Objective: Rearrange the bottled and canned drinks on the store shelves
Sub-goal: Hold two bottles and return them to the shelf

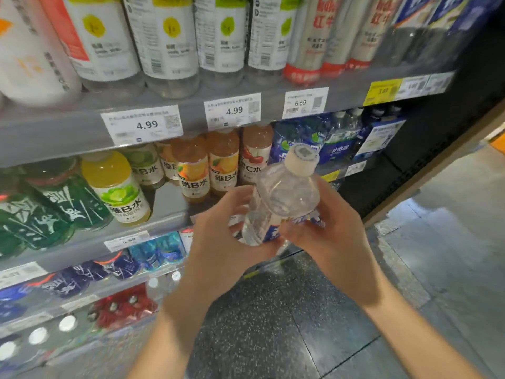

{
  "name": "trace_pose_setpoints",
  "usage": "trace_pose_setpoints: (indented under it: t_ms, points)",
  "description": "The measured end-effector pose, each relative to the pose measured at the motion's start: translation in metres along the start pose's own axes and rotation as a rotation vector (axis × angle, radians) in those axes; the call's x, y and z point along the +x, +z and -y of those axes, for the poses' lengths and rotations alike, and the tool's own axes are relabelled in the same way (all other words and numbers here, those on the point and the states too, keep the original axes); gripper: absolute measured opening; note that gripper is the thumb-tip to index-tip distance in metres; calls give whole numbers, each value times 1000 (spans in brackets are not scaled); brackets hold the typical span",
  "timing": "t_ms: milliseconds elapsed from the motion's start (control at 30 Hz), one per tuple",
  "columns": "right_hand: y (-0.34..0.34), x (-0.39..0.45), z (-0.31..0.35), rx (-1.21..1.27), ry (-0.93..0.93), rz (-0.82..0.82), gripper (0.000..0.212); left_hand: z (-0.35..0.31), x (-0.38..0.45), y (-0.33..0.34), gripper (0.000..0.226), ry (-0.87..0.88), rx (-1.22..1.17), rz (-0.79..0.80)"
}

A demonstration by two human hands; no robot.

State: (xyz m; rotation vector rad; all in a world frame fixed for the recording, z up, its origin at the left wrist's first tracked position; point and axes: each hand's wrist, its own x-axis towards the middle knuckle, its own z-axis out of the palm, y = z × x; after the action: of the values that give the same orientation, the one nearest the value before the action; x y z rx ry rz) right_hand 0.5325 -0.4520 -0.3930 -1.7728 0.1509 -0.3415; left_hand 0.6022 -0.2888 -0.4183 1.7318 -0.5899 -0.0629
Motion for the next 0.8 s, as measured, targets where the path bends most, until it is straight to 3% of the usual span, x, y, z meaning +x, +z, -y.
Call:
trace_pose_setpoints:
  t_ms: [467,567,667,800]
  points:
    - [-92,48,-57,-111,-19,-32,76,20,33,121,67,-94,42,-94]
    - [-115,61,-68,-140,-44,-24,77,24,45,133,69,-103,153,-61]
    - [-134,73,-77,-156,-42,-8,78,24,66,126,53,-97,258,-191]
    - [-154,87,-87,-134,-46,-62,72,11,110,126,33,-1,604,-286]
